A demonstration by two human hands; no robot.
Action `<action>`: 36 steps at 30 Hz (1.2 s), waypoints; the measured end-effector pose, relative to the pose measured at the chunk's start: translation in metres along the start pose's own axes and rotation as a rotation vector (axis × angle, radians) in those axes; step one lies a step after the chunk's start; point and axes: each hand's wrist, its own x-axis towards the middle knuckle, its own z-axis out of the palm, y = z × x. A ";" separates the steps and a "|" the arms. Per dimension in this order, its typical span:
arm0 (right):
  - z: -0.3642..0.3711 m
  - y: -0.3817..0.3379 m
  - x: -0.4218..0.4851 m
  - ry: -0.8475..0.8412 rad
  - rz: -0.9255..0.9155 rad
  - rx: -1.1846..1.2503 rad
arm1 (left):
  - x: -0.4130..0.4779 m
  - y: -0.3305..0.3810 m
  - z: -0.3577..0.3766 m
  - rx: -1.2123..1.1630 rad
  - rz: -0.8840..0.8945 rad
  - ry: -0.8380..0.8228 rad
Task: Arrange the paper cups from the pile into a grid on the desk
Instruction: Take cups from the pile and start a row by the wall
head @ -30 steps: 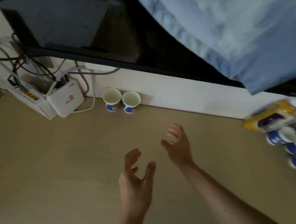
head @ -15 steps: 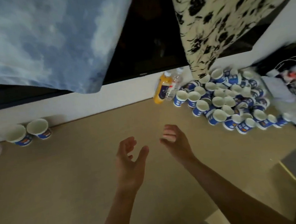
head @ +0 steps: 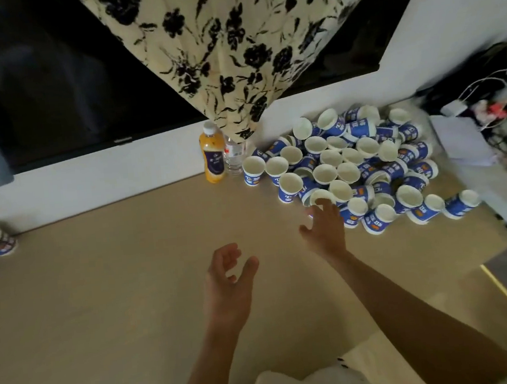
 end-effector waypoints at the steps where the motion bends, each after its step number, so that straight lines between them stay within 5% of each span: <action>1: 0.001 0.014 0.005 -0.048 -0.013 -0.118 | -0.002 0.003 0.012 0.010 0.006 -0.002; 7: 0.016 0.061 0.019 -0.153 -0.147 -0.295 | -0.013 0.016 0.051 0.060 0.019 -0.016; 15: 0.020 0.074 0.019 -0.065 -0.321 -0.237 | -0.020 0.014 0.076 0.102 0.013 0.007; 20: 0.009 0.072 0.007 -0.032 -0.438 -0.044 | -0.021 0.013 0.089 0.140 0.021 0.001; 27: -0.041 0.060 -0.014 -0.218 -0.595 0.500 | -0.014 -0.004 0.090 0.393 0.073 -0.033; 36: -0.103 0.035 -0.025 -0.364 -0.752 0.630 | 0.013 0.015 0.096 0.510 0.232 -0.010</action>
